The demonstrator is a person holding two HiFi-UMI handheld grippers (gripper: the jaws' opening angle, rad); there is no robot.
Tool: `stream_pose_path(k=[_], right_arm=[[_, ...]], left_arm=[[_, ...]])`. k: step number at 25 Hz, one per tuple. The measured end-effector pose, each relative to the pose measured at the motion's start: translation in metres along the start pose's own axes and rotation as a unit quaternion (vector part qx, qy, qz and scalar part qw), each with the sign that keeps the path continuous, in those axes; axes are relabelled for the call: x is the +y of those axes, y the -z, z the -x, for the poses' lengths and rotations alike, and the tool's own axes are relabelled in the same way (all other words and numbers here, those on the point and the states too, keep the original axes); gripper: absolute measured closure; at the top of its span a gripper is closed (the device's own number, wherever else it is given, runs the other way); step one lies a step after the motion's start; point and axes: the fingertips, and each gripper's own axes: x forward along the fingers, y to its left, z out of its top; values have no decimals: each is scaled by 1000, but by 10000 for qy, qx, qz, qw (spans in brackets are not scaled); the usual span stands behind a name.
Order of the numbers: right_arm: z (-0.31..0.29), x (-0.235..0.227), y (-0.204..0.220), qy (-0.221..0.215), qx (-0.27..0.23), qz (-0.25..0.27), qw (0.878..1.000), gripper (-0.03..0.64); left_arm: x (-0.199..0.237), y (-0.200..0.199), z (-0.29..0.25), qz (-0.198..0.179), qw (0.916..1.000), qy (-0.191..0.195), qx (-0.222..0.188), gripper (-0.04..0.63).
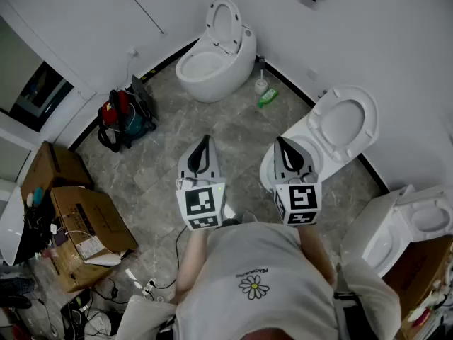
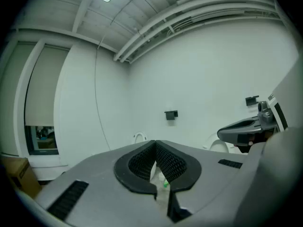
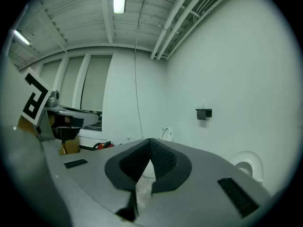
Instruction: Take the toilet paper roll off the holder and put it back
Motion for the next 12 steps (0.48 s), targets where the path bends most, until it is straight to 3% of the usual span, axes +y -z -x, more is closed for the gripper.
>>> stream_pose_path(k=[12], right_arm=[[-7,-13,-4,78,-191,-87,9997,607]], left_arm=[[1,-2,-13,-6,10000,5,-37,577]])
